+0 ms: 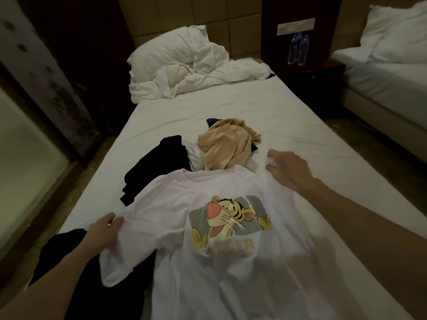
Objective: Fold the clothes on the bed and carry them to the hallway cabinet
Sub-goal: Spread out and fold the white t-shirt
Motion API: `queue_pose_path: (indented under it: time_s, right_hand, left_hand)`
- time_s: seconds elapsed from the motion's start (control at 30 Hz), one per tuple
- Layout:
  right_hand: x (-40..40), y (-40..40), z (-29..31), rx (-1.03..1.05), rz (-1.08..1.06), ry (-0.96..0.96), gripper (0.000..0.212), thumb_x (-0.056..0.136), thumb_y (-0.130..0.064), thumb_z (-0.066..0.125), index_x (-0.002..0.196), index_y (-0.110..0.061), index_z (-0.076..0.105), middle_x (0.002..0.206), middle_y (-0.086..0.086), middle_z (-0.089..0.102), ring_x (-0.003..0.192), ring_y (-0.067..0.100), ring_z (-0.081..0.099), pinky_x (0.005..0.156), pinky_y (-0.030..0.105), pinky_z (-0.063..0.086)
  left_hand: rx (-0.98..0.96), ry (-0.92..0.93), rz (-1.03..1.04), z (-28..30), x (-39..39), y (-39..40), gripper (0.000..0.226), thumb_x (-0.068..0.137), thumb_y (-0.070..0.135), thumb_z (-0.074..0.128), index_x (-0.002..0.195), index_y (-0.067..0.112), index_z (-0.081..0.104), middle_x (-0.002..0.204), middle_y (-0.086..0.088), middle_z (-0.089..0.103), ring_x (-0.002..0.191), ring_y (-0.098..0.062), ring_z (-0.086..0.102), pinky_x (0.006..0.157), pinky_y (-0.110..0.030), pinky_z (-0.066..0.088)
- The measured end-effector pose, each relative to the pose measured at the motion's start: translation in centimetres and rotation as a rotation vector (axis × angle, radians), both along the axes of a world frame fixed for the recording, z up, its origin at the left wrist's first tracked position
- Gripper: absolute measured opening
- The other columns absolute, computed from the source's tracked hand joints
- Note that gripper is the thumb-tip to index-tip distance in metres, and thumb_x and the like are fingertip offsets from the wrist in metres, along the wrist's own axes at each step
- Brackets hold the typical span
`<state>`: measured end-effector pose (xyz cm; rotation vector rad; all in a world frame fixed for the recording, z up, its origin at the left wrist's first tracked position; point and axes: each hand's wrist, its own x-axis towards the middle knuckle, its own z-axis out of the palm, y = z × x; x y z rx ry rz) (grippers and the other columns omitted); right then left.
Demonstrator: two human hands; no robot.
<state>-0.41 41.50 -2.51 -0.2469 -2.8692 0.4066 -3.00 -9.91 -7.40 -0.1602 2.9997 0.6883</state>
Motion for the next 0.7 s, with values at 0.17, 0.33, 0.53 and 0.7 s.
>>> queue_pose_path:
  time_s: [0.17, 0.33, 0.53, 0.7]
  right_hand:
    - [0.2, -9.7, 0.6, -0.295, 0.365, -0.168, 0.061, 0.088, -0.029, 0.069, 0.144, -0.029, 0.044, 0.136, 0.005, 0.052, 0.121, 0.025, 0.052, 0.101, 0.037, 0.043]
    - [2.3, -13.5, -1.4, -0.468, 0.490, -0.001, 0.047, 0.092, 0.002, 0.047, 0.134, -0.016, 0.058, 0.133, 0.005, 0.060, 0.115, 0.017, 0.057, 0.102, 0.034, 0.046]
    - [5.6, -9.3, -3.9, -0.500, 0.158, 0.171, 0.035, 0.087, 0.009, 0.046, 0.105, -0.012, 0.068, 0.102, 0.001, 0.065, 0.093, 0.013, 0.059, 0.087, 0.026, 0.049]
    - [9.0, -4.7, -7.7, -0.325, 0.178, 0.051, 0.024, 0.090, -0.011, 0.059, 0.112, -0.016, 0.066, 0.112, 0.005, 0.062, 0.105, 0.024, 0.055, 0.087, 0.027, 0.041]
  left_hand:
    - [0.084, 0.091, 0.063, 4.0, -0.1, 2.0, 0.030, 0.095, 0.032, 0.063, 0.085, 0.006, 0.053, 0.084, -0.011, 0.059, 0.080, -0.031, 0.056, 0.067, -0.039, 0.037]
    - [0.538, -0.217, 0.097, 7.8, -2.3, 7.3, 0.029, 0.085, 0.022, 0.077, 0.095, 0.001, 0.061, 0.091, -0.016, 0.060, 0.074, -0.026, 0.057, 0.060, -0.034, 0.045]
    - [0.984, -0.587, -0.080, 10.4, -2.8, 17.1, 0.046, 0.091, 0.043, 0.066, 0.122, 0.010, 0.060, 0.114, -0.009, 0.060, 0.099, -0.030, 0.066, 0.071, -0.042, 0.060]
    - [0.743, -0.578, -0.180, 8.8, -2.1, 19.8, 0.045, 0.096, 0.044, 0.059, 0.132, 0.018, 0.052, 0.121, -0.012, 0.065, 0.102, -0.035, 0.069, 0.080, -0.046, 0.059]
